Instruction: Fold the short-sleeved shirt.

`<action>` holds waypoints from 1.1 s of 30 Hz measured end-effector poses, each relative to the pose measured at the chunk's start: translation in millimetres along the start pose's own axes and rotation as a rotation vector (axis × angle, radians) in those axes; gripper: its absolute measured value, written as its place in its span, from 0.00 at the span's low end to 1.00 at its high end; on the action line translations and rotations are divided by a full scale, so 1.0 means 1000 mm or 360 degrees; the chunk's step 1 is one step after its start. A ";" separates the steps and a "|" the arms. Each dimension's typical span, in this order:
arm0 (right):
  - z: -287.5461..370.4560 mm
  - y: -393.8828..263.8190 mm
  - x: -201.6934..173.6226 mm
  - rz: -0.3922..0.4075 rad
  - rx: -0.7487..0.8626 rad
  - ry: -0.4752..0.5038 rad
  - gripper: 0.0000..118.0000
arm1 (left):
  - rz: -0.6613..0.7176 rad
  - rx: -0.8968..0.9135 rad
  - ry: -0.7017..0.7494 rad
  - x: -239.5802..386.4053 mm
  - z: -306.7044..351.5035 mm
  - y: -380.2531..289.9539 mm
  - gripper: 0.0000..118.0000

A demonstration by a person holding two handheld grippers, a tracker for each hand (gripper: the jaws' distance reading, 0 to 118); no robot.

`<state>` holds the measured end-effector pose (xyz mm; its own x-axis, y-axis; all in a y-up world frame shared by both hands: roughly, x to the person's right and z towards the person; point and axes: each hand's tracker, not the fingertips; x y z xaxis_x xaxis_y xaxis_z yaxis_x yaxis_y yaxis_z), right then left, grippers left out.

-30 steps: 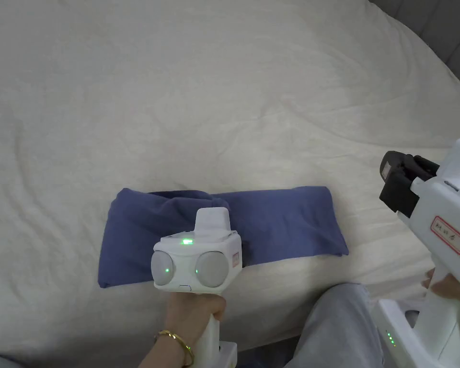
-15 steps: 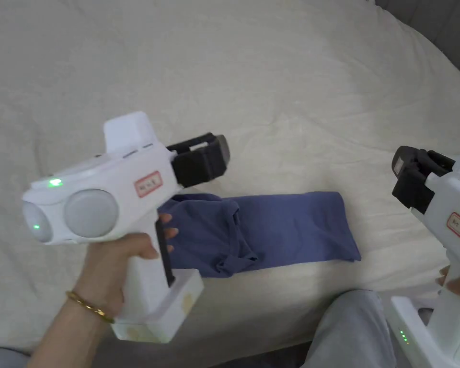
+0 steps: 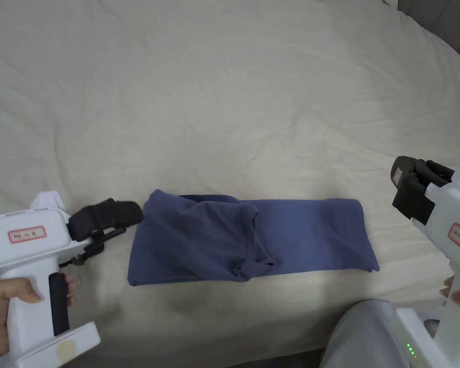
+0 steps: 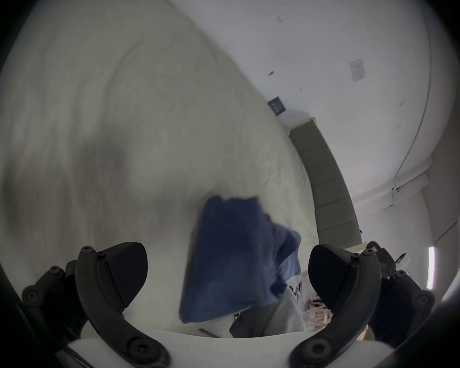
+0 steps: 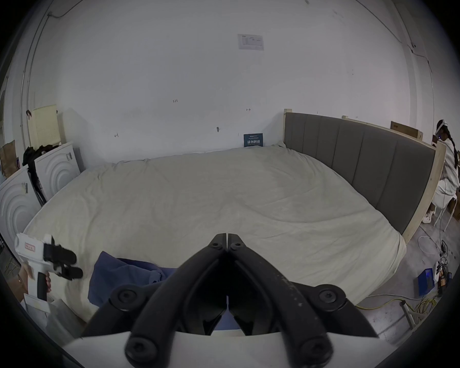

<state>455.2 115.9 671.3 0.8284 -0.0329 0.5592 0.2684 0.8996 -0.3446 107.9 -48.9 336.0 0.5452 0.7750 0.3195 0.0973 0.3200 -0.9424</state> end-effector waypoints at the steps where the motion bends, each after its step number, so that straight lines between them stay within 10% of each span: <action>1: -0.001 0.000 -0.001 0.0003 -0.0005 0.0002 0.01 | 0.0034 -0.0049 -0.0010 -0.005 -0.005 -0.004 1.00; 8: -0.003 0.001 -0.004 0.0009 -0.0032 -0.0014 0.01 | 0.0136 0.0025 -0.0172 0.001 -0.028 -0.013 0.98; 11: -0.003 0.000 -0.006 0.0020 -0.0045 -0.0020 0.01 | 0.0137 0.0030 -0.0164 0.010 -0.033 -0.010 0.24; 12: -0.004 0.000 -0.006 0.0023 -0.0049 -0.0019 0.01 | 0.0120 0.0001 -0.0075 0.013 -0.038 -0.011 0.20; 23: -0.003 0.002 -0.008 0.0032 -0.0042 0.0004 0.01 | 0.0272 0.0168 0.0149 0.025 0.000 0.014 0.14; 33: -0.011 0.004 -0.014 0.0021 -0.0028 0.0072 0.01 | 0.0071 0.0652 0.0954 0.043 0.120 0.037 0.14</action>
<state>449.9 115.4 653.6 0.8531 -0.0412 0.5201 0.2656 0.8923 -0.3650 35.2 61.1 327.1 0.9154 0.3978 0.0618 -0.1911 0.5644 -0.8031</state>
